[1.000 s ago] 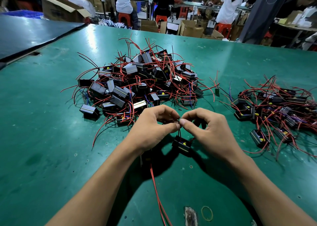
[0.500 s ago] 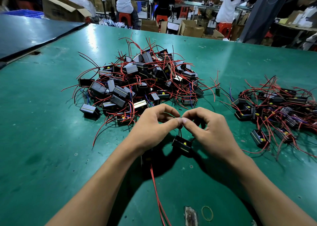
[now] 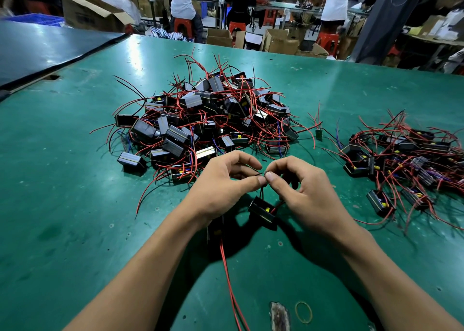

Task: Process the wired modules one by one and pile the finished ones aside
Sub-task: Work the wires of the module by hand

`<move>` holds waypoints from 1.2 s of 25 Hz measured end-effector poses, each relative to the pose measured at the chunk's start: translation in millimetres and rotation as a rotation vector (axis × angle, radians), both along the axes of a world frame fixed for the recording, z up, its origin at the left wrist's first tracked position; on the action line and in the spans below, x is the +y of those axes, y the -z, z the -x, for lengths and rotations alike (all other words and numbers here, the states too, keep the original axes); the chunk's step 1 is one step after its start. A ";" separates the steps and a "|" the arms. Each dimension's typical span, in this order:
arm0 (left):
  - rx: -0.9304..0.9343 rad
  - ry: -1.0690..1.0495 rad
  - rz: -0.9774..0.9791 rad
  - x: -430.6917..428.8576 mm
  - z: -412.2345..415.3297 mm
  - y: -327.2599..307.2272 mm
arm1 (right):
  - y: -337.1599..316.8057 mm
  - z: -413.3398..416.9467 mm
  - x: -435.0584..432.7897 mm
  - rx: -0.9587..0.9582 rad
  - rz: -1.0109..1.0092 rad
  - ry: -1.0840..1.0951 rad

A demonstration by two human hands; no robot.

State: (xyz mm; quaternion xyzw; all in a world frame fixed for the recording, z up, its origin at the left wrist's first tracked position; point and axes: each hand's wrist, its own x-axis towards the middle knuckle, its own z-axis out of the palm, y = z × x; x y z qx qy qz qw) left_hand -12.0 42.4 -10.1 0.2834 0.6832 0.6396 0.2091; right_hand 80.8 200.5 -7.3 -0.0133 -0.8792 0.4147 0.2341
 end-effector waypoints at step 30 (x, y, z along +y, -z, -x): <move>-0.042 0.032 0.056 -1.6 -0.8 -2.5 | -1.9 -1.3 1.5 -0.121 0.154 -0.011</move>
